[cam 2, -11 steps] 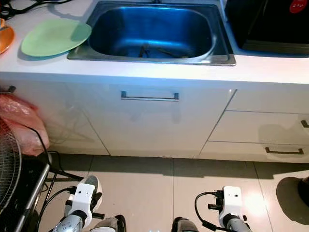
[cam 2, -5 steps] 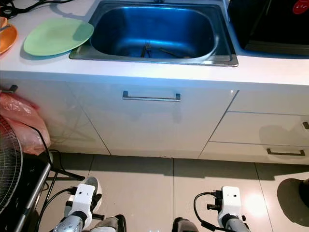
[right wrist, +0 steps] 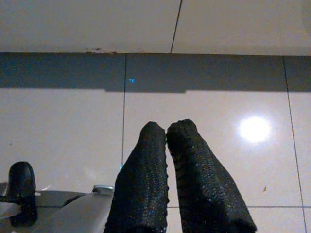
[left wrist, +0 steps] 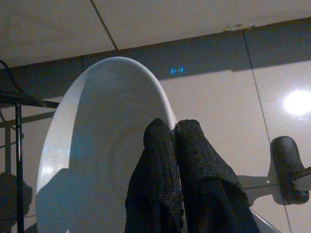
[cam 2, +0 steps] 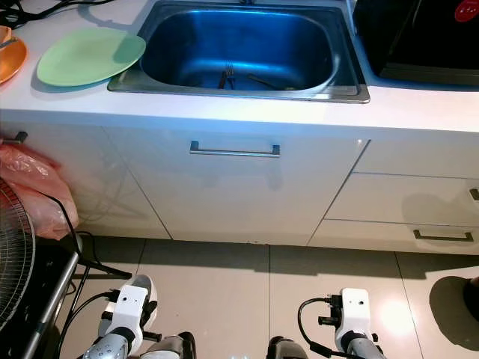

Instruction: Kitchen organization

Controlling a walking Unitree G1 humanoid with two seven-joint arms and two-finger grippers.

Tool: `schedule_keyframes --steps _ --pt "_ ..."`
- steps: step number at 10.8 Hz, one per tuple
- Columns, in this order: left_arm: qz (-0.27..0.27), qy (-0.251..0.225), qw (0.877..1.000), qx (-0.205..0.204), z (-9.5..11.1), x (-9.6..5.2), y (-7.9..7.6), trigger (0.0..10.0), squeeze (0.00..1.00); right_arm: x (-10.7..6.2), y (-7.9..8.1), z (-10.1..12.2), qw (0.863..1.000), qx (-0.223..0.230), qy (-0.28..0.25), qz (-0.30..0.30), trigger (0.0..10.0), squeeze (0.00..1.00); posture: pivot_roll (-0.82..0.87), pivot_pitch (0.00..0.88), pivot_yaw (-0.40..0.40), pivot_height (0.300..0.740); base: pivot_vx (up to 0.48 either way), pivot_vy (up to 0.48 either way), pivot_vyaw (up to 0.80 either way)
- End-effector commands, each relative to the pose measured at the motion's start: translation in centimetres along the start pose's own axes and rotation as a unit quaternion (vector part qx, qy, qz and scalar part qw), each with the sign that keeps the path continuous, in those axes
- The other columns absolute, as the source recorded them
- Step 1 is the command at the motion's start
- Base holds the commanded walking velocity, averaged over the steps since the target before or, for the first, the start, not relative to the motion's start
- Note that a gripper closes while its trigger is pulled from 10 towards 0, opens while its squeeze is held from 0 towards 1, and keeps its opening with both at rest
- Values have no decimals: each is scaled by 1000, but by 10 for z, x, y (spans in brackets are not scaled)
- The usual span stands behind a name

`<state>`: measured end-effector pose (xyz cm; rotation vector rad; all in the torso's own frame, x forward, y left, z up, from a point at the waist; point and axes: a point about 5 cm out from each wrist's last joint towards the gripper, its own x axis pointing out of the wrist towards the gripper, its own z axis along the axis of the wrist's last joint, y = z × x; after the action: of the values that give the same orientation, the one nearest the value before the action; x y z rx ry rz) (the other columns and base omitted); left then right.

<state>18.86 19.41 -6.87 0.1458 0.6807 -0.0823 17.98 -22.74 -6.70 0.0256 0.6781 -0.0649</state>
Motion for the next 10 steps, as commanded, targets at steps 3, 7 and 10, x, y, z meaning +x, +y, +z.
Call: schedule_keyframes --steps 3,7,10 --pt "2 14 1000 3 -6 -2 0 10000 0 -2 0 -7 1000 2 17 2 10000 0 40 170 7 740 0 0 0" --pt "4 13 1000 6 -5 -2 3 10000 0 -1 2 -6 1000 1 16 6 10000 0 40 156 13 740 0 0 0" --pt "9 15 1000 2 -6 -2 5 10000 0 -2 2 -6 1000 -1 17 9 10000 0 40 144 12 740 0 0 0"
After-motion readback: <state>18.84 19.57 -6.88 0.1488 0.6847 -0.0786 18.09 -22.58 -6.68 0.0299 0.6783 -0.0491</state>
